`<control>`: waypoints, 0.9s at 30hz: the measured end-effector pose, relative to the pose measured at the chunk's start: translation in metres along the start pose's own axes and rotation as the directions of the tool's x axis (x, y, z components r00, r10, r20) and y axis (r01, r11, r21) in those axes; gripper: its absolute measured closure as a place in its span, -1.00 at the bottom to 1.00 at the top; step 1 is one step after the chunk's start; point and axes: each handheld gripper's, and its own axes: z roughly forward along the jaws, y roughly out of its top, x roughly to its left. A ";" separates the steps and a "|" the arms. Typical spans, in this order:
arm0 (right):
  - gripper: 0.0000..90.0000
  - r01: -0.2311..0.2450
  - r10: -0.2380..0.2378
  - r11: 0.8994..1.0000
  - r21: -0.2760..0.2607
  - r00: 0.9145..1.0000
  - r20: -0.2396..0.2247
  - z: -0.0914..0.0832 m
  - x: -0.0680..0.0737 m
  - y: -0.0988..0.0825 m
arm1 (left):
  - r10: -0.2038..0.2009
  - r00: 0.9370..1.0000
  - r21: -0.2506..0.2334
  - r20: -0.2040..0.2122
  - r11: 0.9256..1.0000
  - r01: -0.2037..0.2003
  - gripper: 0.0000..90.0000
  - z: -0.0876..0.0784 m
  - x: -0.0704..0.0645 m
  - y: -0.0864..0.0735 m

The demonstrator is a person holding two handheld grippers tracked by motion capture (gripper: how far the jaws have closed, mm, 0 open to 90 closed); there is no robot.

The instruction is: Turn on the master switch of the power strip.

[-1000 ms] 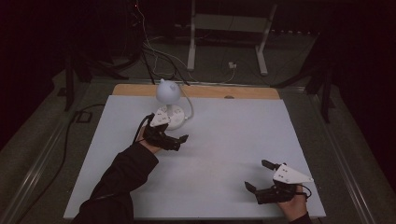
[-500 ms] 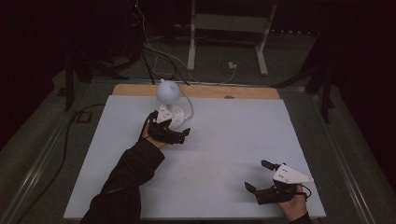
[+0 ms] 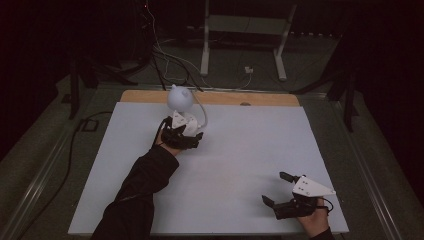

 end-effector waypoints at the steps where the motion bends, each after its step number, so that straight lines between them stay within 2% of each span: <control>1: -1.00 -0.001 0.001 1.000 0.000 1.000 -0.001 0.000 0.000 0.000 | 0.001 1.000 0.004 -0.014 1.000 -0.001 -0.48 0.001 0.001 0.000; 5: -1.00 0.000 0.000 1.000 -0.001 1.000 -0.002 0.000 0.000 0.000 | -0.002 1.000 0.003 -0.031 1.000 0.002 -0.18 0.004 0.005 0.001; 9: -1.00 -0.001 0.001 1.000 0.000 1.000 -0.003 0.000 0.000 0.000 | 0.001 0.997 0.003 -0.076 1.000 -0.001 0.16 0.007 0.008 0.002; 11: -1.00 -0.001 0.001 1.000 0.000 1.000 -0.003 0.000 0.000 0.000 | 0.000 0.996 0.003 -0.085 1.000 0.000 0.33 0.009 0.009 0.003; 14: -1.00 -0.002 0.002 1.000 0.001 1.000 -0.004 0.000 0.000 0.000 | 0.008 0.995 0.009 -0.102 1.000 -0.007 0.50 0.012 0.010 0.003; 20: -1.00 -0.003 0.003 1.000 0.001 1.000 -0.006 0.000 0.000 0.000 | 0.028 0.991 0.018 -0.132 1.000 -0.026 0.81 0.019 0.013 0.001; 24: -1.00 -0.004 0.004 1.000 0.002 1.000 -0.007 0.000 0.000 0.000 | 0.032 0.991 0.028 -0.127 0.999 -0.029 1.00 0.024 0.016 -0.001; 26: -1.00 -0.005 0.005 1.000 0.003 1.000 -0.009 0.000 0.000 -0.001 | 0.036 0.990 0.048 -0.137 0.998 -0.030 1.00 0.027 0.017 -0.001; 27: -1.00 -0.005 0.005 1.000 0.004 1.000 -0.008 0.000 -0.001 -0.001 | 0.035 0.992 0.052 -0.125 0.998 -0.029 1.00 0.028 0.018 -0.002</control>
